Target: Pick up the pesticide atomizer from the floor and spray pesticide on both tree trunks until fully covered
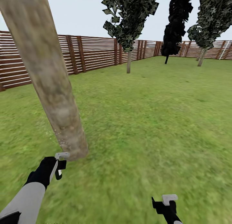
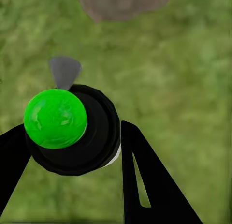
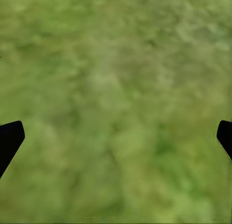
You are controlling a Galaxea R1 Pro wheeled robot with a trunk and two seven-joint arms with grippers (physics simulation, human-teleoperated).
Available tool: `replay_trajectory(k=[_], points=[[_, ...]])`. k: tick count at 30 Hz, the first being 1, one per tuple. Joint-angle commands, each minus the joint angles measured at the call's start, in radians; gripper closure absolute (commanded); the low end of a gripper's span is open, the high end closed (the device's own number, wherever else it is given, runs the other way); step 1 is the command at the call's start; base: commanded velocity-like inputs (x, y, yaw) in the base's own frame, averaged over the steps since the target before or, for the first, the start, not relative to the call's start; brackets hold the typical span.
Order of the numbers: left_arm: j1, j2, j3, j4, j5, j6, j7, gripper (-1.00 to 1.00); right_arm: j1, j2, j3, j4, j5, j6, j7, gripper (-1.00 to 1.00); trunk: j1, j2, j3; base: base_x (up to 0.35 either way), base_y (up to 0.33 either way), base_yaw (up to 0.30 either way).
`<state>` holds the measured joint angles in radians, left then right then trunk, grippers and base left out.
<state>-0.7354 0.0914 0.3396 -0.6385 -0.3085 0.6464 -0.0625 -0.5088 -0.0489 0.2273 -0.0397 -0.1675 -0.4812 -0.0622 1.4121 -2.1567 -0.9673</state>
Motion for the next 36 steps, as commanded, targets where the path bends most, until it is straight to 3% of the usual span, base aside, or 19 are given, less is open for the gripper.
replay_trajectory(k=[1, 10, 15, 20, 22, 25, 36], points=[[-0.001, -0.001, 0.004, -0.001, -0.009, 0.004, -0.007, 1.0, 0.0, 0.0, 0.009, 0.0, -0.009, -0.002, -0.002, -1.0, 0.0, 0.0, -0.001, 0.167, -0.24, 0.129], [-0.005, -0.006, 0.005, -0.011, -0.008, 0.01, -0.016, 1.0, 0.0, 0.0, 0.009, 0.0, -0.009, -0.002, -0.002, -1.0, 0.0, 0.0, -0.001, 0.166, -0.147, 0.146], [-0.029, 0.008, 0.006, -0.056, -0.008, 0.064, -0.023, 1.0, 0.0, 0.0, 0.008, 0.0, -0.009, -0.002, -0.003, -1.0, 0.0, 0.0, -0.001, 0.002, -0.002, 0.193], [-0.13, 0.029, 0.003, -0.061, -0.014, 0.101, -0.025, 1.0, 0.0, -0.001, 0.009, 0.0, -0.009, -0.002, -0.003, -1.0, 0.0, 0.0, -0.001, 0.0, 0.0, 0.006], [-0.142, 0.047, 0.001, -0.061, -0.014, 0.16, -0.026, 1.0, 0.0, -0.001, 0.008, 0.0, -0.009, -0.002, -0.002, -1.0, 0.0, 0.0, -0.001, 0.0, 0.0, 0.0], [-0.146, 0.061, 0.002, -0.065, -0.014, 0.179, -0.026, 1.0, 0.0, 0.0, 0.009, 0.0, -0.009, -0.002, -0.002, -1.0, 0.0, 0.0, -0.001, 0.0, 0.0, 0.097], [-0.147, 0.05, 0.001, -0.107, -0.012, 0.184, -0.027, 1.0, 0.0, -0.001, 0.008, 0.0, -0.009, -0.002, -0.004, -1.0, 0.0, 0.0, -0.001, 0.048, -0.209, 0.093]])
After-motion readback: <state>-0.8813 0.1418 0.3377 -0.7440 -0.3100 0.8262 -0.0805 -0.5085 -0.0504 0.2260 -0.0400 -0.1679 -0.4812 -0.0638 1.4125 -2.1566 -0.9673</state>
